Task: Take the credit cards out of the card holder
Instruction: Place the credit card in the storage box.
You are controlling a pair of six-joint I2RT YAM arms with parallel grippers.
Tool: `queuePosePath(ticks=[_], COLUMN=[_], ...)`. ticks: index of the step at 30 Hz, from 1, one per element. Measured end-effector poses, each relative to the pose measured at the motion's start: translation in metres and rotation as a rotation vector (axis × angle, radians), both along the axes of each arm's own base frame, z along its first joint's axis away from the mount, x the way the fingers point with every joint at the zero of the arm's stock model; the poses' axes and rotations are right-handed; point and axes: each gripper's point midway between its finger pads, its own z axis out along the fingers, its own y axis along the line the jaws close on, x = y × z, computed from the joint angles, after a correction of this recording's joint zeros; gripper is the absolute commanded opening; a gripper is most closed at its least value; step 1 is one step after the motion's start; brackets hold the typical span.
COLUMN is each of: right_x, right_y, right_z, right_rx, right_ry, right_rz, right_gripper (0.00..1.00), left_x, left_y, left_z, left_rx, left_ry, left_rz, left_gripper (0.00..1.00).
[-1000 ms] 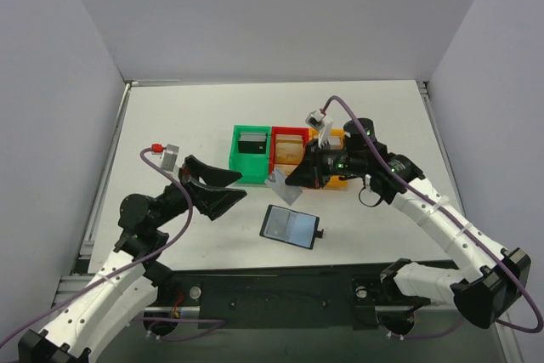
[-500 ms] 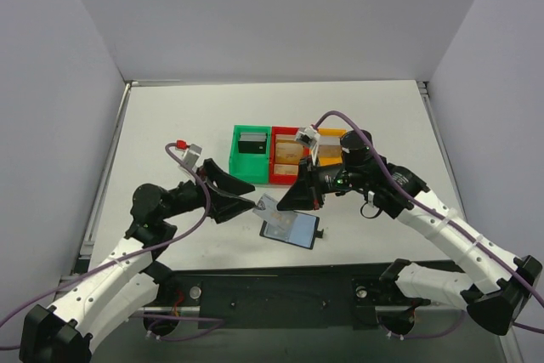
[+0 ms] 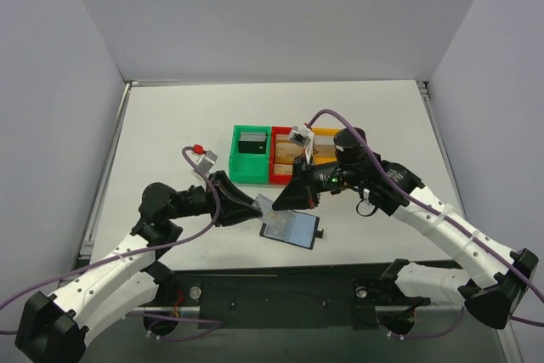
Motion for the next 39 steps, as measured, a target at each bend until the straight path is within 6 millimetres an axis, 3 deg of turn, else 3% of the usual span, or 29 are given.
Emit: queuePosePath(ticks=[4,5,7,8,11,25,39], right_x=[-0.001,0.000,0.001,0.001,0.002,0.008,-0.010], right_y=[0.001,0.000,0.000,0.000,0.002,0.005,-0.001], right_z=[0.001,0.001,0.002,0.003,0.003,0.015,-0.001], right_rx=[-0.008,-0.010,-0.012,-0.013,-0.019,-0.116,-0.236], right_ry=[-0.012,-0.019,-0.029,-0.030,-0.031,-0.052,-0.050], right_rz=[0.002,-0.001,0.000,0.001,0.000,0.060,0.163], right_gripper=[0.00,0.00,0.19,0.24,0.33,0.21,0.21], left_x=[-0.003,-0.003,-0.005,-0.005,-0.004,-0.012,-0.018], left_y=[-0.001,-0.001,-0.001,0.000,-0.001,-0.004,-0.008], left_z=[0.003,0.004,0.006,0.007,0.007,0.006,0.004], left_rx=[-0.001,-0.002,-0.005,-0.006,-0.005,0.008,0.009], left_ry=[-0.022,-0.027,-0.040,-0.044,-0.048,-0.061,-0.042], left_rz=[-0.011,-0.014,-0.017,-0.016,-0.012,-0.068,-0.123], left_gripper=[0.02,0.00,0.00,0.00,0.00,0.00,0.00])
